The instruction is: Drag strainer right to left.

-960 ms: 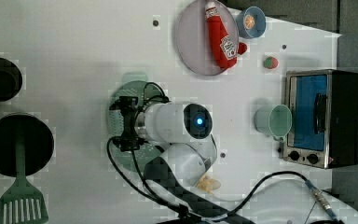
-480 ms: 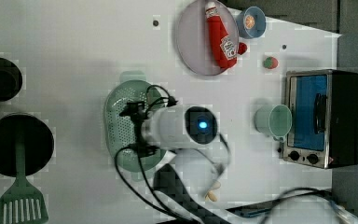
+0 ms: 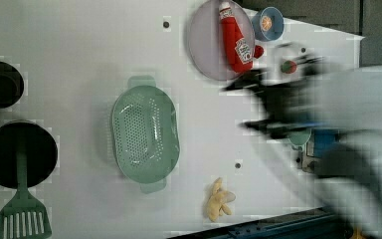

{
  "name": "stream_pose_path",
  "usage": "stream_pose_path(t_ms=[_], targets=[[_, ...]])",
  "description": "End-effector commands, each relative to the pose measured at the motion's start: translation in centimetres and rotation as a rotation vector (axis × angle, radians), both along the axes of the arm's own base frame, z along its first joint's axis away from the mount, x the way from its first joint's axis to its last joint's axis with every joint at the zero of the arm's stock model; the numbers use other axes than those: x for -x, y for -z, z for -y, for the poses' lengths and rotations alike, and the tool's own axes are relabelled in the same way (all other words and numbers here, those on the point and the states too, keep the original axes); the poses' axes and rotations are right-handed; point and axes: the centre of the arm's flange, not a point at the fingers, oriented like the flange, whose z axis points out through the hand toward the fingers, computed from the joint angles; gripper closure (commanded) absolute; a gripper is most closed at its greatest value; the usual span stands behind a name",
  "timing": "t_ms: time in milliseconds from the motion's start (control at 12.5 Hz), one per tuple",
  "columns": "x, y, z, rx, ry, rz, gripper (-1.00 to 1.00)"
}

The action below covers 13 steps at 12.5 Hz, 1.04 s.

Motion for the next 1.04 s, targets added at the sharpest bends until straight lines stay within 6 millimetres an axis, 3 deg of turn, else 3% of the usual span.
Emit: stream_pose_path(t_ms=[80,240,320,480,640,1040], targets=[[-2.1,-8.1,18.0,-0.031,-0.152,0.032,-1.00],[-0.7,-10.6,24.9,-0.014,-0.202,0.028,-1.00],[-0.1,-11.6,27.1,-0.003,-0.215,0.039,-1.00],[0.6,-12.1,29.5,0.053,-0.218,0.020,-1.00],[0.5,-12.1,28.5,0.064,-0.245,0.021,-1.00],[0.4,-12.0,23.4,0.072,-0.337,0.017,-1.00]])
